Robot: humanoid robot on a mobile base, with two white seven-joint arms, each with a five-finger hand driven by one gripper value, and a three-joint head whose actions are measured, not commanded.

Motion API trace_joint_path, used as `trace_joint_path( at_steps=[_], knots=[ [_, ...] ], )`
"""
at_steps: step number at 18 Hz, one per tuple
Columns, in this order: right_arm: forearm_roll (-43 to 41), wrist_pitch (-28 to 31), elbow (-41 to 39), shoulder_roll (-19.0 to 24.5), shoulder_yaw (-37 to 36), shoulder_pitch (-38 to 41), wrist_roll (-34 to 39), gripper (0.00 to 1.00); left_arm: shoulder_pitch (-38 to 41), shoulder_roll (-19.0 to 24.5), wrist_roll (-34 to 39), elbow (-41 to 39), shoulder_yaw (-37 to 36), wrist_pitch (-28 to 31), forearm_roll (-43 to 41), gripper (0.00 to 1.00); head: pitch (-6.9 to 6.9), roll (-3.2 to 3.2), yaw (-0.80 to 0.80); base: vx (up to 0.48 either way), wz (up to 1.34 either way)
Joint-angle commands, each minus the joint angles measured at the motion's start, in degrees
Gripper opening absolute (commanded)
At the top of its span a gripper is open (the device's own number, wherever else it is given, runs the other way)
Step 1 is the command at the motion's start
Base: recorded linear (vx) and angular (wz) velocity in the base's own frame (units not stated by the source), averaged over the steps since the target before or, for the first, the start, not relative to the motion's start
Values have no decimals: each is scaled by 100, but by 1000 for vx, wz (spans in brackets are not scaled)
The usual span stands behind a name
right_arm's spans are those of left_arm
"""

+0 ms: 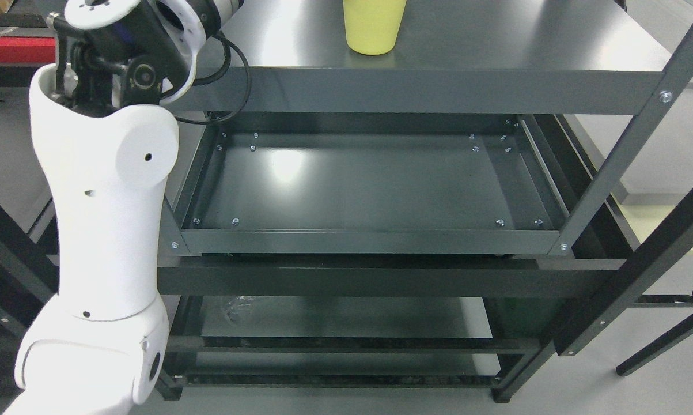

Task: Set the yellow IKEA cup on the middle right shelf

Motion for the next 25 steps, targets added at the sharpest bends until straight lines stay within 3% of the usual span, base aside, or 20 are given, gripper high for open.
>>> trace_joint_path(
  at_steps=[1, 7, 10, 17, 20, 22, 24, 25],
  knots=[
    [-141, -5, 1, -100, 97, 79, 3, 100, -44, 100, -1443, -442, 289, 242, 552, 97, 0, 0, 0, 0, 0],
    [-141, 4, 1, -100, 97, 79, 3, 100, 122, 100, -4126, -574, 35, 259, 1044, 95, 0, 0, 0, 0, 0],
    [-141, 4, 1, -100, 97, 79, 3, 100, 657, 100, -4533, -574, -553, 259, 1063, 94, 0, 0, 0, 0, 0],
    [-141, 4, 1, -100, 97, 79, 3, 99, 2722, 123, -4569, -601, -2276, 93, 835, 94, 0, 0, 0, 0, 0],
    [-141, 4, 1, -100, 97, 79, 3, 99, 3574, 123, -4499, -269, -2497, -756, -208, 99, 0, 0, 0, 0, 0],
    [-141, 4, 1, -100, 97, 79, 3, 99, 4076, 100, -4263, 189, -2279, -2264, -1227, 99, 0, 0, 0, 0, 0],
    [-141, 4, 1, -100, 97, 79, 3, 100, 4524, 100, -3371, 418, -1675, -3664, -2088, 99, 0, 0, 0, 0, 0],
    [-141, 4, 1, -100, 97, 79, 3, 99, 4578, 100, -2608, 462, -1332, -3843, -2223, 99, 0, 0, 0, 0, 0]
  ],
)
